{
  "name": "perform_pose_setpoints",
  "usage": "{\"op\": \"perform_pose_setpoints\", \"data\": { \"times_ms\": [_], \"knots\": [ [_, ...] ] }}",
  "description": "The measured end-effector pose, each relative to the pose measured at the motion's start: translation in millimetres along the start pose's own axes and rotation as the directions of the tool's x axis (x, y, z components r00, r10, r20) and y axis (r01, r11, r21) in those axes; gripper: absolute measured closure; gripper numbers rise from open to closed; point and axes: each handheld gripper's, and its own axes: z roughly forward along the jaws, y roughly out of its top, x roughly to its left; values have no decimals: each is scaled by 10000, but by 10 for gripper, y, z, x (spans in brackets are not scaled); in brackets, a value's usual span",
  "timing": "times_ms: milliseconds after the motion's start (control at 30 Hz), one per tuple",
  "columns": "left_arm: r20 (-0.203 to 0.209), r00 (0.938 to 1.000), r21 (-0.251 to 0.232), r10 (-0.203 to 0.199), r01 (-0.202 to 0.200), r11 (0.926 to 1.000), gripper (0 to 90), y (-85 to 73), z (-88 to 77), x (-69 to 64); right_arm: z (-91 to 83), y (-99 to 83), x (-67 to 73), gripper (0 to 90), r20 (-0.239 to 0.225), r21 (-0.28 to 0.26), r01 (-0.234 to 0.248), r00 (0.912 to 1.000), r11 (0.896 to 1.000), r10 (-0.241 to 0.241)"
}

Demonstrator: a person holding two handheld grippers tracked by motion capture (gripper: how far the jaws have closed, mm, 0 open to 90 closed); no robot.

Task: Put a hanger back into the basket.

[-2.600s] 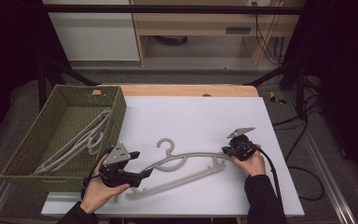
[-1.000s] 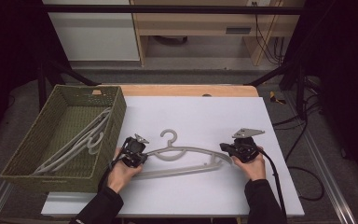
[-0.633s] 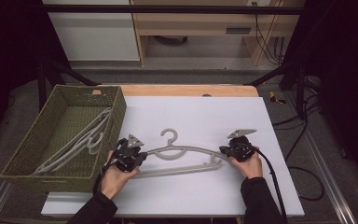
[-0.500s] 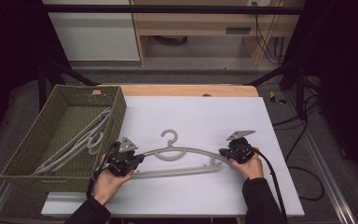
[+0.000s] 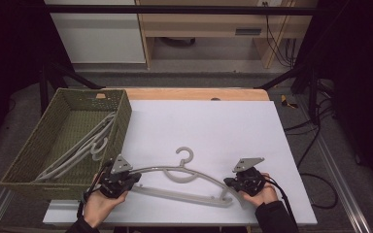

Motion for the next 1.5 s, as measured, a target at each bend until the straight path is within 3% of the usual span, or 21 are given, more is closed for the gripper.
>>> {"op": "perform_pose_setpoints", "data": {
  "times_ms": [200, 267, 433, 500, 567, 633, 800, 900, 1100, 1200, 1267, 1300, 1500],
  "knots": [
    [71, 10000, -69, -26, 26, 10000, 900, 1, -11, -9, 16, 5, 89, 900, -170, 109, 179, 9997, 9998, -177],
    [70, 10000, -138, 10, -9, 9999, 900, 8, -33, -1, -9, 67, 100, 860, -67, -106, 130, 9999, 9999, -130],
    [187, 9998, -610, 18, -6, 9981, 899, 30, -105, 20, -3, 394, 174, 719, -186, -961, 400, 9989, 9946, -419],
    [213, 9997, -819, 99, -82, 9966, 890, 40, -144, 29, 64, 550, 223, 628, -222, -983, 509, 9983, 9939, -533],
    [406, 9992, -1113, 66, -21, 9938, 839, 48, -187, 46, 164, 678, 266, 583, -286, -832, 426, 9986, 9956, -451],
    [552, 9984, -1350, 82, -7, 9908, 780, 60, -240, 73, 278, 769, 290, 544, -207, -732, 675, 9974, 9950, -692],
    [620, 9981, -2136, -1, 134, 9768, 586, 85, -379, 136, 547, 875, 324, 553, -170, -109, 652, 9977, 9978, -654],
    [539, 9985, -2322, 25, 101, 9726, 565, 90, -422, 144, 703, 880, 343, 569, -278, 426, 877, 9959, 9952, -866],
    [516, 9987, -2296, 24, 95, 9732, 562, 95, -424, 144, 853, 907, 396, 652, -137, 880, 1098, 9939, 9901, -1090],
    [505, 9987, -2272, 10, 105, 9738, 564, 96, -418, 145, 856, 926, 399, 690, -155, 947, 1204, 9927, 9882, -1195],
    [516, 9987, -2219, 2, 112, 9750, 565, 95, -412, 147, 853, 926, 402, 777, -361, 953, 1249, 9919, 9876, -1220],
    [510, 9987, -2216, 2, 111, 9751, 566, 93, -409, 149, 855, 923, 403, 782, -333, 907, 1442, 9893, 9854, -1418],
    [455, 9989, -2161, -91, 188, 9762, 574, 86, -404, 167, 823, 927, 400, 822, 35, 1124, 1467, 9890, 9828, -1480]
  ]
}}
